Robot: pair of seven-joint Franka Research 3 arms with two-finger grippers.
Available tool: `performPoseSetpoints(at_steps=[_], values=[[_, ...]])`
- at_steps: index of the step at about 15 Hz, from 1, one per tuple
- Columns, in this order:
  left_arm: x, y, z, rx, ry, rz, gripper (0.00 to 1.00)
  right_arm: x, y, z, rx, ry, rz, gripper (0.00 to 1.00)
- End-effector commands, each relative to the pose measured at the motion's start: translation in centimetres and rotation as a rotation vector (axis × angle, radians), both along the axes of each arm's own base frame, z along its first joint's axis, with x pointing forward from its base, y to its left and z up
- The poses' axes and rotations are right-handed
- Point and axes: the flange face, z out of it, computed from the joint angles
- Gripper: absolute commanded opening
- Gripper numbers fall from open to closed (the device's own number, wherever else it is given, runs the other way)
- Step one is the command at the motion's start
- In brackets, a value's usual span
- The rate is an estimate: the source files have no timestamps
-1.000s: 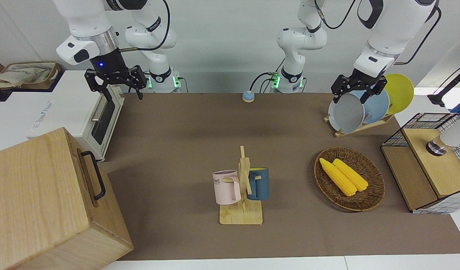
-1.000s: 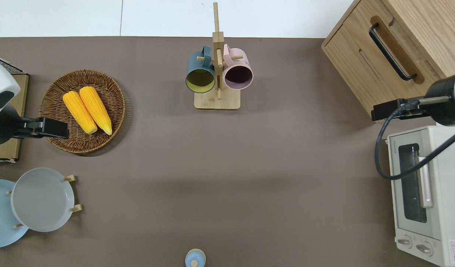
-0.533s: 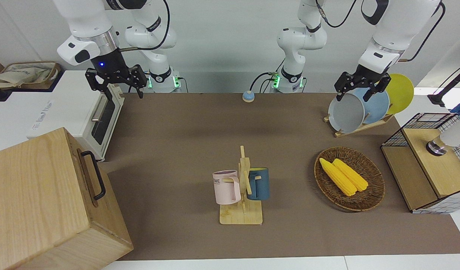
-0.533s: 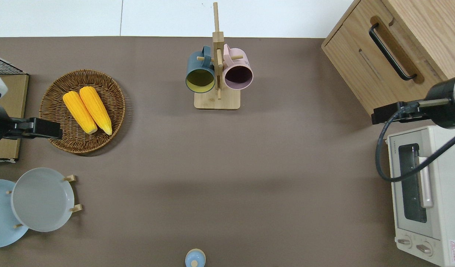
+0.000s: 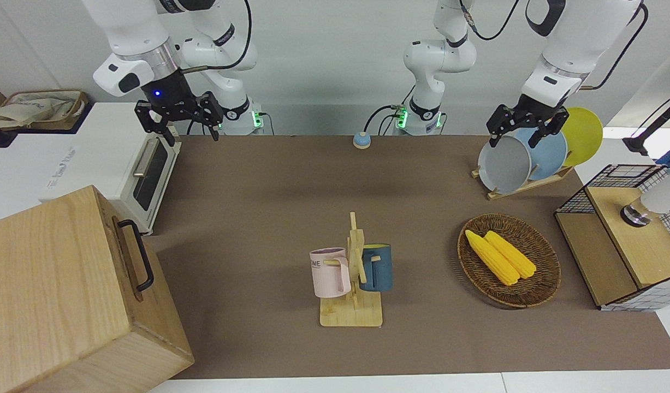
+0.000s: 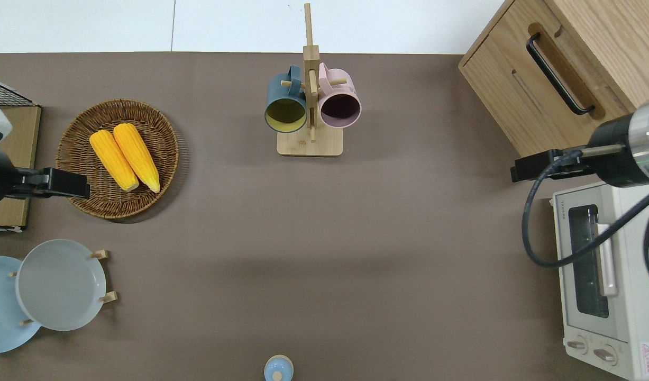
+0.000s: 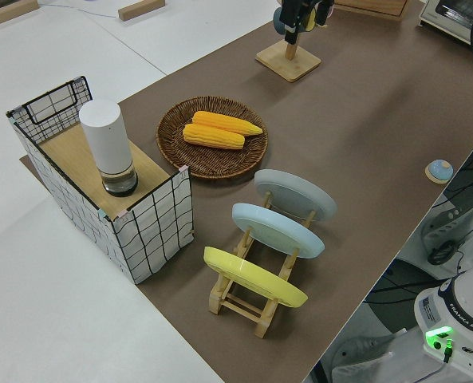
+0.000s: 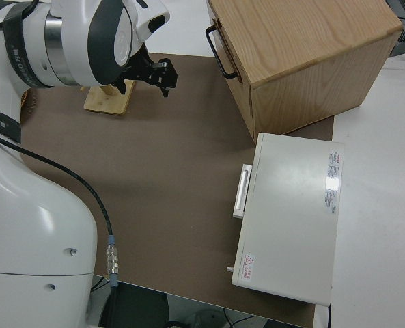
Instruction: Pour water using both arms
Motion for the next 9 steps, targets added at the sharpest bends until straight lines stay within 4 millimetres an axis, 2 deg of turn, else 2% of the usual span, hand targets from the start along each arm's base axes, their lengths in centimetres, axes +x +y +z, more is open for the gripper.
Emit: performPoseSetpoints(at_steps=[1,3,6,9], values=[[0.1,0.5,0.0,-0.006,0.003,-0.005,1.00,0.6,3.5,-3.1,0.022,0.010,0.030,0.992],[0.2,1.5,-0.1,-0.004,0.006,0.003,1.00,1.3,5.9,-5.7,0.023,0.016,0.033,0.992],[0.3,5.0,0.2,-0.007,-0.014,0.028,1.00,2.9,11.1,-9.9,0.027,0.005,0.052,0.992],[0.3,8.8,0.5,-0.008,-0.029,0.066,1.00,4.4,14.0,-13.2,0.043,-0.024,0.060,0.992]])
